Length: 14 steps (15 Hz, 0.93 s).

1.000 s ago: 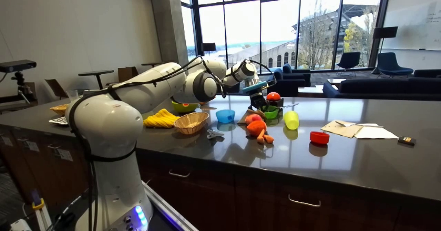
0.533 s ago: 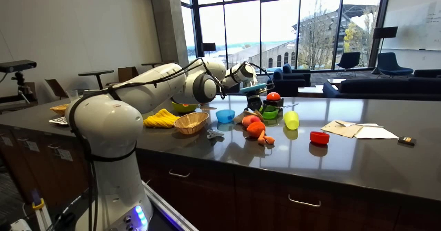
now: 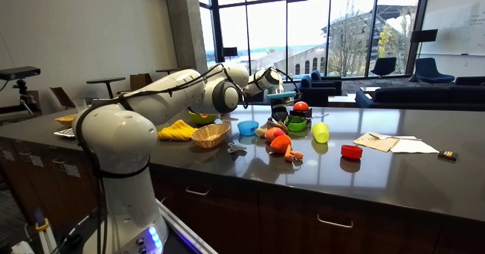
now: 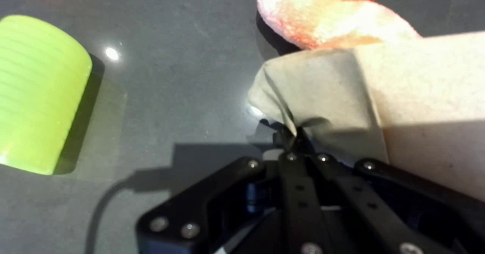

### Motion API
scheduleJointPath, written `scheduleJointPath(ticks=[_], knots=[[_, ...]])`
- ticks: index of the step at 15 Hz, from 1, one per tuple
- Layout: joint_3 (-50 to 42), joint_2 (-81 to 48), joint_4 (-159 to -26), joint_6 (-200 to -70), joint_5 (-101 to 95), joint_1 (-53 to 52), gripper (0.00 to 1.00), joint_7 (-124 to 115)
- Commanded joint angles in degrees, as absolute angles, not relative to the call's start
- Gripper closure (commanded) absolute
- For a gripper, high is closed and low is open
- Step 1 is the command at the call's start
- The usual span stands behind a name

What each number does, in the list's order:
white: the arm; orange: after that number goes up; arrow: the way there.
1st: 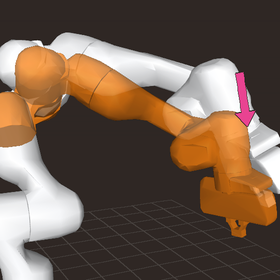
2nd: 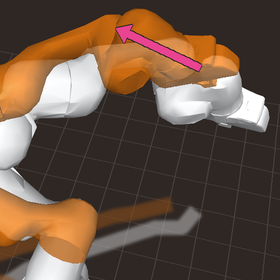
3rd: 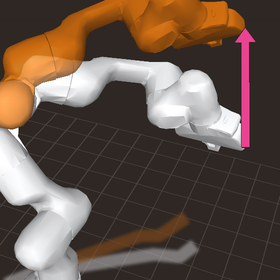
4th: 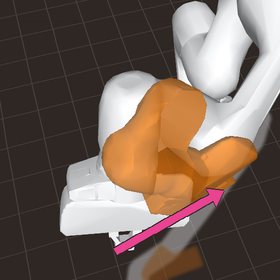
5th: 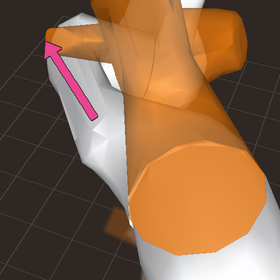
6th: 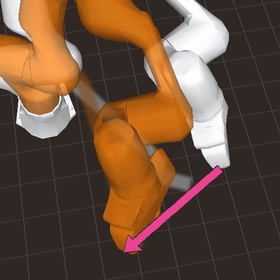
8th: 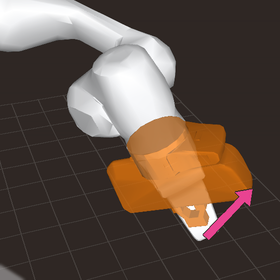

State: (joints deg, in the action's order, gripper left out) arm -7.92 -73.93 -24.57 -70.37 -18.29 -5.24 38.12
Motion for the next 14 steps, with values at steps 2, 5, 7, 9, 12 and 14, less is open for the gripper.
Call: scheduleJointPath(ticks=[2, 5, 7, 9, 12, 14], knots=[[-8.8, -72.2, -25.6, -67.9, -18.4, -2.3, 1.00, 39.3], [-9.0, -72.3, -25.6, -67.1, -18.2, -0.6, 1.00, 38.7], [-8.7, -72.3, -25.5, -67.0, -18.0, -0.1, 1.00, 38.0], [-8.6, -72.2, -25.4, -66.8, -18.0, -0.3, 1.00, 37.5], [-8.0, -71.6, -25.1, -66.6, -17.3, -1.5, 1.00, 36.3], [-7.1, -70.2, -24.3, -66.6, -16.5, -2.7, 1.00, 36.6]])
